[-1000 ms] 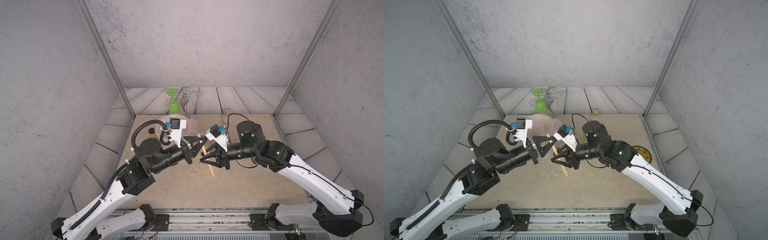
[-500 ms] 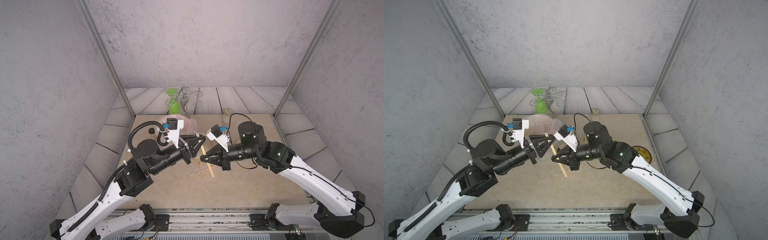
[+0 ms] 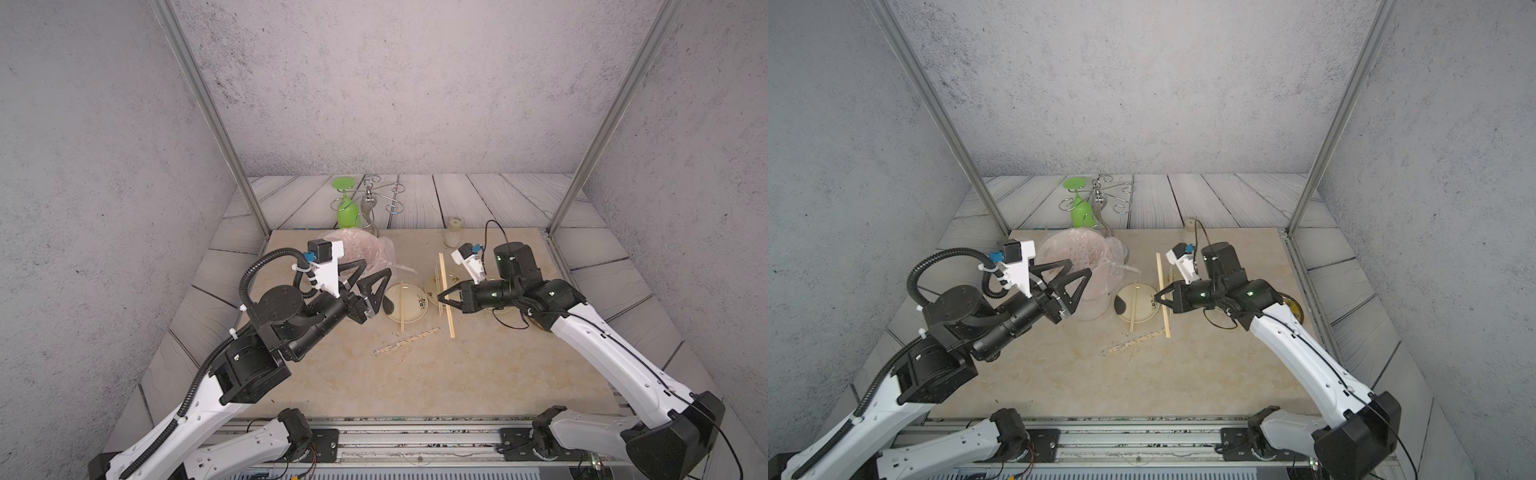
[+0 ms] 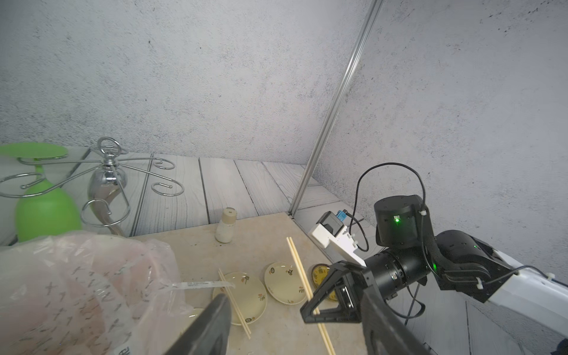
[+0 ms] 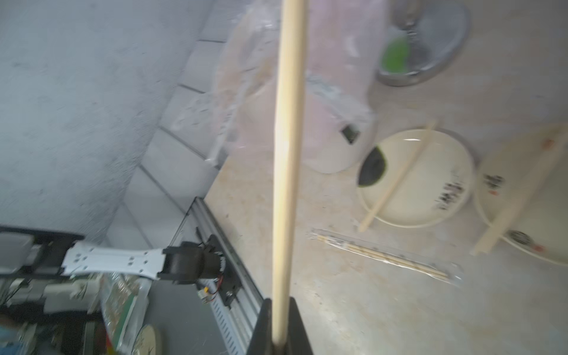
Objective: Remove the packaging of disposable chopsticks
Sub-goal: Place the disposable chopsticks on the plate.
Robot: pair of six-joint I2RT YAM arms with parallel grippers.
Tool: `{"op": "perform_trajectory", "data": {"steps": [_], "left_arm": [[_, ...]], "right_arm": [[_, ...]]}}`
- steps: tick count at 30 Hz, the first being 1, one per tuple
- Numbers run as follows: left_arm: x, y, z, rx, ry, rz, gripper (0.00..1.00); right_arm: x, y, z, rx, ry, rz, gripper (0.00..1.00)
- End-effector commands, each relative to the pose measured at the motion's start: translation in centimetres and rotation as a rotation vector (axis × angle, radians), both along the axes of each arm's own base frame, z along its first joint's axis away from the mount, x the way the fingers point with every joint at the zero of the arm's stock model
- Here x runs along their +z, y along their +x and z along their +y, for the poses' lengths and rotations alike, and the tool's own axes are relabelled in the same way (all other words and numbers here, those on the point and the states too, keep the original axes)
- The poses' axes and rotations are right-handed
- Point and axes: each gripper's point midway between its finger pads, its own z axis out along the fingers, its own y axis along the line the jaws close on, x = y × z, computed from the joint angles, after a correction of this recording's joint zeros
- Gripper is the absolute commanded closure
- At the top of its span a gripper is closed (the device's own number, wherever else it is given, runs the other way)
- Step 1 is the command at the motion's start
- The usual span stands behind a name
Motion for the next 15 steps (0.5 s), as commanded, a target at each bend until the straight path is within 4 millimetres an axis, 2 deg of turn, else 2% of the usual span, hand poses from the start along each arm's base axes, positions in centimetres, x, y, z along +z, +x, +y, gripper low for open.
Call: {"op": "perform_trajectory", "data": {"steps": [1,5,9,12,15], "left_arm": [[-2.7,0.7,-0.4,0.018,0.091,0.023,0.31],[-4.9,1.0,-2.1,-0.036,0.157,0.049,0.32],[-6.9,1.3,-3.7,-0.083,0.234,0.059,0.32],[-8.2,1.6,-4.6,-0.104,0.281,0.063,0.32],[-9.2,1.9,-5.1,-0.117,0.316,0.062,0.32]], "right_arm": [[-2.7,1.9,-4.0,-0.134,-0.102,0.065,1.00],[-6.1,5.1,-8.0,-0.259,-0.172,0.146,1.00],[-9.5,7.4,-11.7,-0.325,-0.276,0.240,1.00],[-12.1,8.8,-13.6,-0.355,-0.307,0.322,1.00],[-14.2,9.9,-14.5,-0.360,-0.312,0.383,1.00]]}}
